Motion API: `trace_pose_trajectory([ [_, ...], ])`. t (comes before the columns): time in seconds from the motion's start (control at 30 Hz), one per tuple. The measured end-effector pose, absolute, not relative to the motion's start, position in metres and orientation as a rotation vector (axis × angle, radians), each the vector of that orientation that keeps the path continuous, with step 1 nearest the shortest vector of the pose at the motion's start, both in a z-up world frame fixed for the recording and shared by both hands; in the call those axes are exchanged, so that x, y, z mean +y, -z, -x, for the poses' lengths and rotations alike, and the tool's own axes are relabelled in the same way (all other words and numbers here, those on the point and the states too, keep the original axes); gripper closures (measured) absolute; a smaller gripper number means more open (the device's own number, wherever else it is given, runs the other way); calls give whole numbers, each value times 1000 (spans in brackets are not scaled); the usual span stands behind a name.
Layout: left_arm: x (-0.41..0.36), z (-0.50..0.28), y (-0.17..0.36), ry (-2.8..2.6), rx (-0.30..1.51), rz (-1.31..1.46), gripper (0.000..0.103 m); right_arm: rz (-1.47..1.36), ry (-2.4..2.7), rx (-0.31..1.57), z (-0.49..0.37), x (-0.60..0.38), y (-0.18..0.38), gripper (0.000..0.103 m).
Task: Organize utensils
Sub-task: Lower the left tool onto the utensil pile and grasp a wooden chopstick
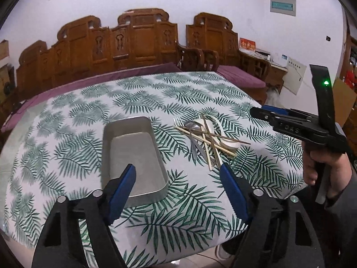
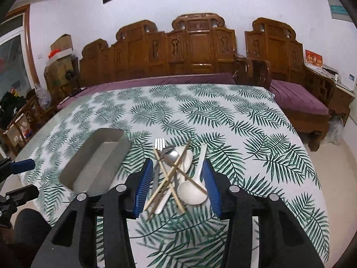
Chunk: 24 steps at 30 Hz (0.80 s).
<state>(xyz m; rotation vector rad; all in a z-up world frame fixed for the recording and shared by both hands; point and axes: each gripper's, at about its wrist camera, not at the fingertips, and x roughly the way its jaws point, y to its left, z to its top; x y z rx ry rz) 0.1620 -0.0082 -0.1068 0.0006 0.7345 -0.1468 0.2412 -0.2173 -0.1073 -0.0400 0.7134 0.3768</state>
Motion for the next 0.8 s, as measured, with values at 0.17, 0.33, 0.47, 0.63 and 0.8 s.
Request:
trace_pose_trajectory([
  [0.17,-21,-190,125,188,788,0,45,43,-364,757,-269,-225,130,55],
  [0.33,-41,-220,148,228,844,-1,61,37,-359,781,-286,-231,146,55],
  [0.47,-58,-245,165,257,881,-7,66,6,-366,798,-292,-239,159,55],
  [0.63,-77,-274,184,272,917,-7,74,-35,-363,816,-297,-248,169,55],
  [0.8,-91,-299,205,282,965,3,83,-33,-363,810,-300,-250,170,55],
])
